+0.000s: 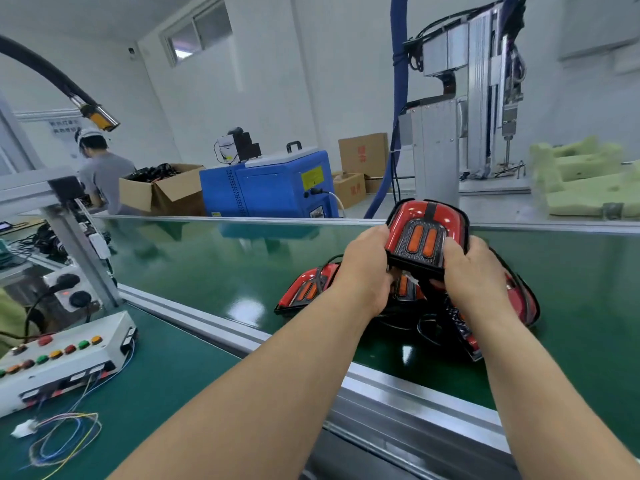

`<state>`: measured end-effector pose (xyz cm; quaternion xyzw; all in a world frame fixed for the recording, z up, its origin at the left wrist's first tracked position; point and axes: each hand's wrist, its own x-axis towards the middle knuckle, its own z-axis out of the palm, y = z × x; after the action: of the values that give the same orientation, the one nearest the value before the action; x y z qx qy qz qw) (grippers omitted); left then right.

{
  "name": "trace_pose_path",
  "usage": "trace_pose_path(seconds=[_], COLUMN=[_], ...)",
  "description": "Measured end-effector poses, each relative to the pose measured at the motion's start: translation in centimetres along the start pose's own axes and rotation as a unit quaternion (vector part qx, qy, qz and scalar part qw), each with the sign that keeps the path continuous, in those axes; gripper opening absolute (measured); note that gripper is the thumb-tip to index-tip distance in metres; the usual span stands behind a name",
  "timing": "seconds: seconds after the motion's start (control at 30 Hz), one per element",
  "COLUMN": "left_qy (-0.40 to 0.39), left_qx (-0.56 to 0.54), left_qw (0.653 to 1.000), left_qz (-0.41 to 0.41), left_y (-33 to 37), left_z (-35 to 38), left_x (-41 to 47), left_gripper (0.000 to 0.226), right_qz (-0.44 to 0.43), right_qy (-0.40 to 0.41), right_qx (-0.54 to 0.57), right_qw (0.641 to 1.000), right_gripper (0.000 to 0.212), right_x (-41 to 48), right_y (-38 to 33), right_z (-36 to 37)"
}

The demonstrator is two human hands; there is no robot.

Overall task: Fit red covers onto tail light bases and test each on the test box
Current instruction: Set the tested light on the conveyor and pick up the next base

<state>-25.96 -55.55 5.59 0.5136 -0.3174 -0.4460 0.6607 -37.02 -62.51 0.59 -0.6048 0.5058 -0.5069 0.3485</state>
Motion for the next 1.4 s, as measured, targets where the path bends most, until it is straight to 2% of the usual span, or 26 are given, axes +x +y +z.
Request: trace_pose_path(seconds=[0.13, 0.17, 0.23, 0.33, 0.4, 0.53, 0.67, 0.77, 0.97, 1.17, 1.4], left_qy=[0.006, 0.012, 0.017, 0.018, 0.020, 0.043, 0.073, 0.118, 0.219, 0.299, 0.422], left_qx=[0.101, 0.120, 0.175, 0.258, 0.252, 0.270, 0.249, 0.237, 0.192, 0.159, 0.167], left_qw=[0.995, 0.992, 0.984, 0.965, 0.967, 0.960, 0.962, 0.960, 0.949, 0.928, 0.878], left_qz=[0.020, 0.023, 0.032, 0.041, 0.041, 0.064, 0.084, 0.095, 0.120, 0.153, 0.152], left_y=[0.4, 0.5, 0.4, 0.0, -0.1, 0.5, 2.2, 3.5, 5.6, 7.2, 8.8], left_z=[-0.1, -0.2, -0.3, -0.7, -1.0, -2.6, -5.4, -8.6, -15.8, -24.4, -34.6], left_x=[-0.2, -0.4, -0.6, -1.1, -1.5, -1.7, -3.0, -4.1, -6.4, -11.3, -19.4], left_gripper=[0.029, 0.032, 0.029, 0.027, 0.026, 0.049, 0.043, 0.037, 0.026, 0.017, 0.015], right_qz=[-0.040, -0.061, -0.098, -0.095, -0.090, -0.093, -0.140, -0.201, -0.303, -0.383, -0.422], right_qy=[0.010, 0.017, 0.026, -0.019, -0.039, -0.028, 0.016, 0.024, -0.087, -0.222, -0.342], right_qx=[-0.102, -0.123, -0.132, -0.150, -0.170, -0.184, -0.183, -0.165, -0.120, -0.073, -0.024], right_qw=[0.994, 0.990, 0.986, 0.984, 0.981, 0.978, 0.973, 0.965, 0.941, 0.894, 0.839], right_gripper=[0.042, 0.039, 0.020, 0.028, 0.029, 0.024, 0.035, 0.034, 0.029, 0.030, 0.033], right_x=[-0.1, -0.3, -0.5, -0.8, -0.7, -0.8, -1.4, -2.8, -7.9, -15.1, -24.1], right_y=[-0.4, -0.6, -0.7, -0.9, -1.1, -1.8, -3.4, -5.8, -10.7, -14.5, -18.8], right_z=[-0.3, -0.3, -0.1, 0.1, 0.0, -0.4, -0.1, 1.6, 8.7, 17.0, 25.1])
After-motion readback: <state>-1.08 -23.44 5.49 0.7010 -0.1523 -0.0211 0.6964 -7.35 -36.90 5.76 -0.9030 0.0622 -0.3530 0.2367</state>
